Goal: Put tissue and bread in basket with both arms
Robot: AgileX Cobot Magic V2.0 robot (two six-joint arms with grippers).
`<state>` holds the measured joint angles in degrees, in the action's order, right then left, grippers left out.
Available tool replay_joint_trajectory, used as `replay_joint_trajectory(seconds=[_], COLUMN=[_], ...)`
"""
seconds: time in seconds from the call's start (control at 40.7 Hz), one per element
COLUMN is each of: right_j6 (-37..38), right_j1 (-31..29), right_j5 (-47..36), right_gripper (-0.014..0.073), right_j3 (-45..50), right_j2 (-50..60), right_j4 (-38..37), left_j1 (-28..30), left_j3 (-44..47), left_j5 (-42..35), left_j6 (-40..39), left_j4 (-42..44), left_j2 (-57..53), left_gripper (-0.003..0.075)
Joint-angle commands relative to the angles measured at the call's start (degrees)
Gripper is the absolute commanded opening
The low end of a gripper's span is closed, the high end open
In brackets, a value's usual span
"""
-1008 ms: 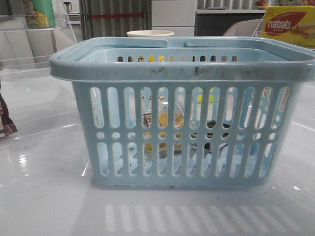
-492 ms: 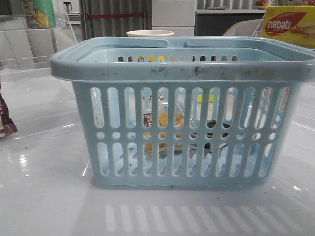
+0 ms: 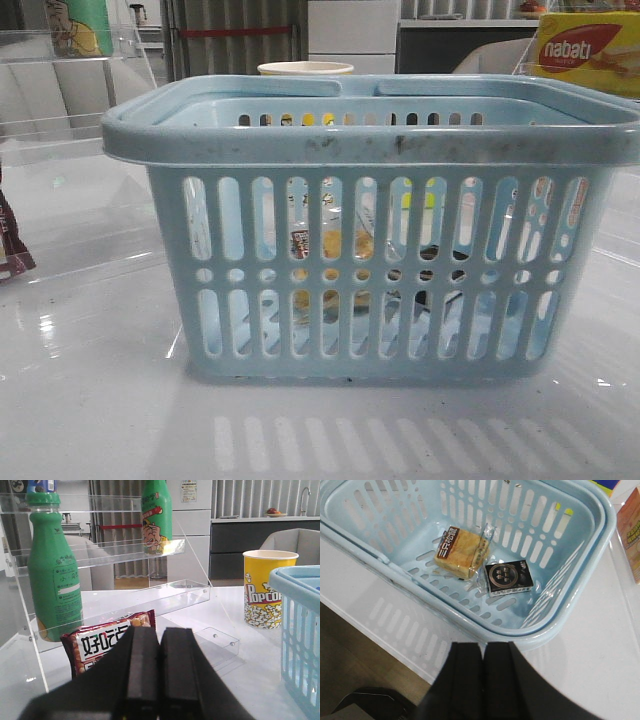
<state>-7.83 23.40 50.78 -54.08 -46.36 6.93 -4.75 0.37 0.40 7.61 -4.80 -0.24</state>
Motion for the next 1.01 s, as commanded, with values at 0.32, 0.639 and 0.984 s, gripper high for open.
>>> replay_joint_trajectory(seconds=[0.32, 0.639, 0.984], right_j6=[-0.4, -0.4, -0.4], right_j1=[-11.6, -24.1, -26.9], right_j5=[-13.0, -37.2, -47.5], right_gripper=[0.0054, 0.0054, 0.0054], right_j3=[9.6, 37.0, 53.3], right_j2=[10.9, 33.2, 47.5], right_j4=[-0.2, -0.2, -0.2], left_j1=[-0.4, -0.1, -0.1], left_j3=[0.3, 0.3, 0.3], left_j5=[-5.2, -5.2, -5.2], left_j6=[-0.4, -0.4, -0.4], left_j4=[-0.4, -0.4, -0.4], left_j2=[-1.0, -1.0, -1.0], left_gripper=[0.0093, 0.0093, 0.0093])
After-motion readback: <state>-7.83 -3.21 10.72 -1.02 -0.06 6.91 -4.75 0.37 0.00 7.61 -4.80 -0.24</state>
